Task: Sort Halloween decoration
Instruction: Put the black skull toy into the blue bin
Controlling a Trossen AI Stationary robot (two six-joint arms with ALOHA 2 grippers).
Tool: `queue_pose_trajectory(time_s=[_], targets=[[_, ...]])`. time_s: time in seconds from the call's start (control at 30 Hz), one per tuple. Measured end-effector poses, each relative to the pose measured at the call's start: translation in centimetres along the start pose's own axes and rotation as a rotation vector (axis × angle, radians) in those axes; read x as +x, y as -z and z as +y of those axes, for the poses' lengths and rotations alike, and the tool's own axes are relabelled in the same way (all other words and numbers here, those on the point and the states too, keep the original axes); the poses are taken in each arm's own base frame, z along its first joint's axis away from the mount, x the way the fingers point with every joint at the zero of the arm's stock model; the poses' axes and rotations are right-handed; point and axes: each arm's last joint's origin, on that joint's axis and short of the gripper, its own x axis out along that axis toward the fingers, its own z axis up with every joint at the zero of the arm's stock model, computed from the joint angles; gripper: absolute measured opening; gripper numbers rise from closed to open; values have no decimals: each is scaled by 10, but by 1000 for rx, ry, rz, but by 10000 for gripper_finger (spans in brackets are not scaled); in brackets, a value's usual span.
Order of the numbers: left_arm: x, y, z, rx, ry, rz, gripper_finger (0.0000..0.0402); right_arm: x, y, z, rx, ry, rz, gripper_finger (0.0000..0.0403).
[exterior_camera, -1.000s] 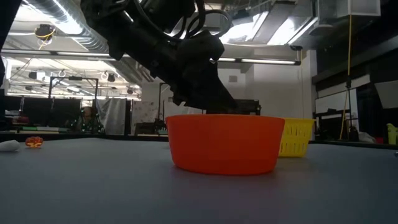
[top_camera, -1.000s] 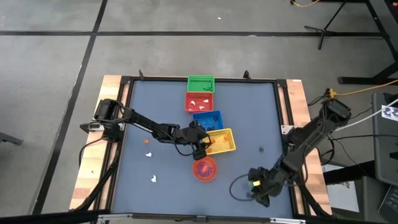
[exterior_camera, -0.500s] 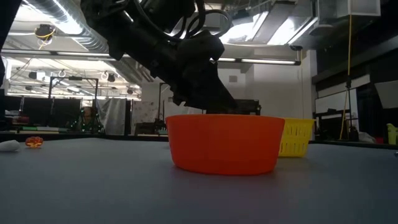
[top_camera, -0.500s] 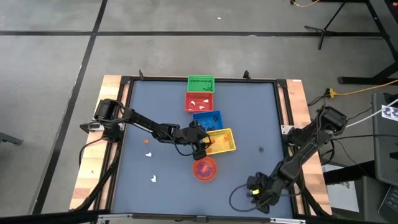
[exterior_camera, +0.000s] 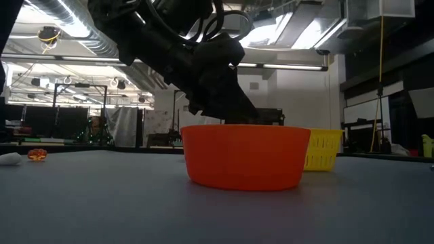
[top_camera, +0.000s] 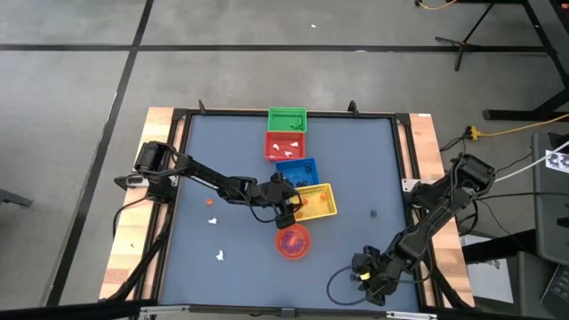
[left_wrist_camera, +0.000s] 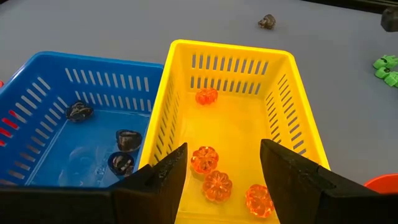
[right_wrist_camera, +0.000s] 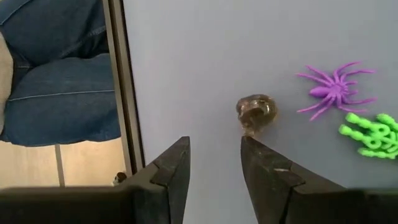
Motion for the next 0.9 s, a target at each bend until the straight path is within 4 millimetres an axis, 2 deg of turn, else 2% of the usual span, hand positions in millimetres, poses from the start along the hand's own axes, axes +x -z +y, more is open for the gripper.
queue_pose_trajectory(time_s=[0.27, 0.43, 0.63, 0.77, 0.9], targets=[[0, 0, 0, 0, 0, 0, 187, -3, -3, 8, 0, -13, 26, 140], [0, 0, 0, 0, 0, 0, 187, -12, -9, 17, -15, 73, -4, 140], [0, 0, 0, 0, 0, 0, 187, -16, -15, 20, -166, 147, -108, 140], [0, 0, 0, 0, 0, 0, 187, -16, -15, 20, -272, 156, -106, 140], [0, 0, 0, 0, 0, 0, 187, -16, -15, 20, -300, 158, -103, 140]])
